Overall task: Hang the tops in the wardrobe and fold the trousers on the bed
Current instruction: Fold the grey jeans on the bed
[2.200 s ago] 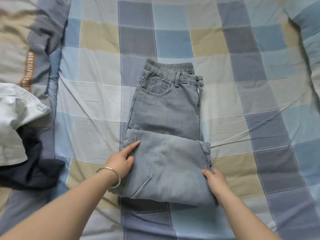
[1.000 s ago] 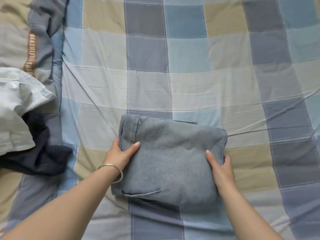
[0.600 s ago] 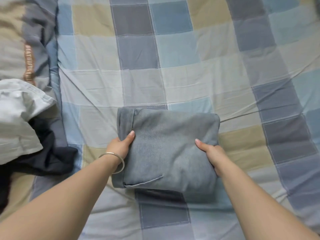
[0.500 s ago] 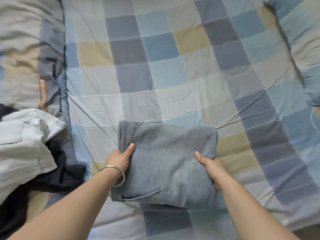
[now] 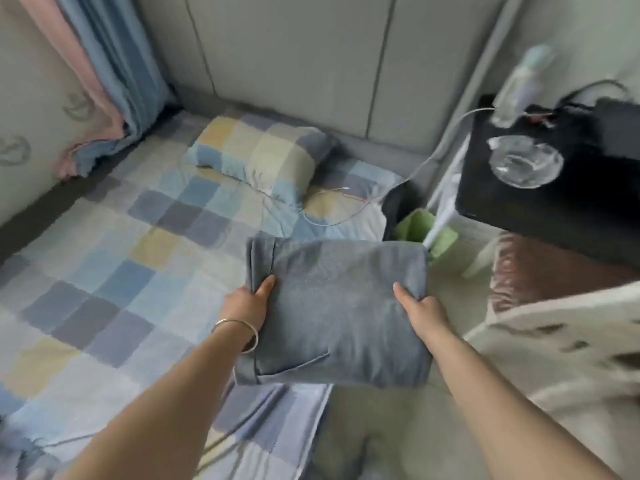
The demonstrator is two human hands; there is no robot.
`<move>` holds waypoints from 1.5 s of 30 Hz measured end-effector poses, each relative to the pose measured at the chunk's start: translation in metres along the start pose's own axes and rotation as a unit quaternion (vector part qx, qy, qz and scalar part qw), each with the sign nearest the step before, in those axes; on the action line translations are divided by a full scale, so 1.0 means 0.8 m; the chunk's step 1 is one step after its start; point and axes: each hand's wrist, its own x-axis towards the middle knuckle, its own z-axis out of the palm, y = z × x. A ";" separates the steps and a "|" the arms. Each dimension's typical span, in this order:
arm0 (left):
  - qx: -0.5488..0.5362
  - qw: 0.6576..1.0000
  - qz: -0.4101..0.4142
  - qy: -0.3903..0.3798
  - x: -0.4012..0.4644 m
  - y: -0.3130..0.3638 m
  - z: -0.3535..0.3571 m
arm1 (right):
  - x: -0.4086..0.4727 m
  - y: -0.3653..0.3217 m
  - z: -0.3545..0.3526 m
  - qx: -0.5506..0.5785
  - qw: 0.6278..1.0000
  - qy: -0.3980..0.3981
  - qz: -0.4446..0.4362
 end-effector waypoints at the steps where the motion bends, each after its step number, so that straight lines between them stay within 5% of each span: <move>1: 0.018 0.999 0.033 -0.021 -0.020 0.037 0.018 | -0.012 0.013 -0.045 0.023 0.999 0.031 0.009; 6: 0.089 0.966 0.218 -0.111 -0.138 0.205 0.151 | -0.086 0.120 -0.261 0.155 0.967 0.193 0.060; 14: 0.156 0.839 0.451 -0.264 -0.430 0.410 0.400 | -0.238 0.326 -0.527 0.347 0.828 0.416 0.143; 23: 0.217 0.748 0.508 -0.368 -0.657 0.527 0.618 | -0.277 0.484 -0.712 0.464 0.699 0.512 0.182; 33: 0.371 0.619 0.551 -0.420 -0.711 0.707 0.883 | -0.109 0.585 -0.859 0.563 0.595 0.524 0.232; 38: 0.350 0.610 0.618 -0.352 -0.695 0.789 1.035 | 0.016 0.647 -0.942 0.598 0.605 0.493 0.186; 45: 0.365 0.623 0.652 -0.230 -0.641 0.801 1.186 | 0.135 0.716 -1.010 0.573 0.664 0.473 0.075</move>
